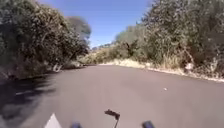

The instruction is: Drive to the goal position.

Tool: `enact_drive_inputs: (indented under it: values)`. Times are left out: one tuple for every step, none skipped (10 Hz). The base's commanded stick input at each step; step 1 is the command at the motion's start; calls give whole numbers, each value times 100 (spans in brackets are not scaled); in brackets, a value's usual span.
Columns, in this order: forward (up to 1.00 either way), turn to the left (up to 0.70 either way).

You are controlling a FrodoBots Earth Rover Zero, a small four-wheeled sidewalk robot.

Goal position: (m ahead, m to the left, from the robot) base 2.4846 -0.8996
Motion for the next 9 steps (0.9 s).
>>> enact_drive_inputs:
  values:
    - [85,0]
    - [85,0]
    - [85,0]
    - [85,0]
    - [85,0]
    - [85,0]
    - [85,0]
    - [85,0]
    - [85,0]
